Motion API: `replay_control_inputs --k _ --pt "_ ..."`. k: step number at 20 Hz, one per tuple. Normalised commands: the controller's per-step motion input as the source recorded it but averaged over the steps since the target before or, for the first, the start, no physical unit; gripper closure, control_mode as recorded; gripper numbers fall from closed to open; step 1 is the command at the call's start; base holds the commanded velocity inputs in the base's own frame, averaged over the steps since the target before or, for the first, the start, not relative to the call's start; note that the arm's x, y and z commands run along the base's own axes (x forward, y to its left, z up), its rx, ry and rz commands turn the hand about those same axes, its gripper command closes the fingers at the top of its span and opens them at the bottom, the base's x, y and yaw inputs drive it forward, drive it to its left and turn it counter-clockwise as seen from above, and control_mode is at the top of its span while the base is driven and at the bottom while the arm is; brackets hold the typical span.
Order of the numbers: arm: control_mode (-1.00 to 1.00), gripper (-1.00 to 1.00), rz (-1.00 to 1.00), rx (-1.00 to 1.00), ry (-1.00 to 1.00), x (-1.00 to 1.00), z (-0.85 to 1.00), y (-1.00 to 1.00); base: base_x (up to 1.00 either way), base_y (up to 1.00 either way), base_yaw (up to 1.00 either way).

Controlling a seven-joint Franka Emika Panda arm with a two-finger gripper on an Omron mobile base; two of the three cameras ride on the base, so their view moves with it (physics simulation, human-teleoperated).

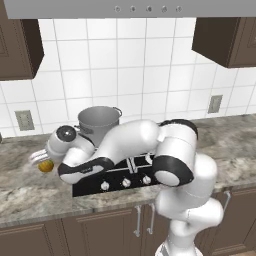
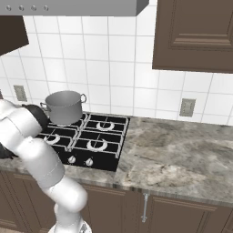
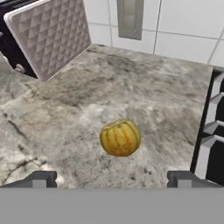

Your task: Turn on the burner for the pot on the stove. Wait thirty seconds for the pot to heat up. Then add the squash to the pot.

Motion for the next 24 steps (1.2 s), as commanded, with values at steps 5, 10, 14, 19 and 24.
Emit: replay_control_inputs --k 5,10,14,19,24 --pt "-1.0 -1.0 0.0 0.0 0.0 0.0 -0.01 0.0 0.0 0.0 0.0" --pt "-1.0 -1.0 0.0 -0.02 0.0 0.0 -0.17 0.0 0.0 0.0 0.0" --pt "-1.0 -1.0 0.0 0.0 0.0 0.0 -0.13 0.0 0.0 0.0 0.0" --pt "-1.0 -1.0 0.0 0.0 0.03 0.02 -0.17 0.0 0.0 0.0 0.0" --pt "-1.0 -1.0 0.0 0.0 0.1 0.04 -0.1 -0.01 0.0 0.0 0.0"
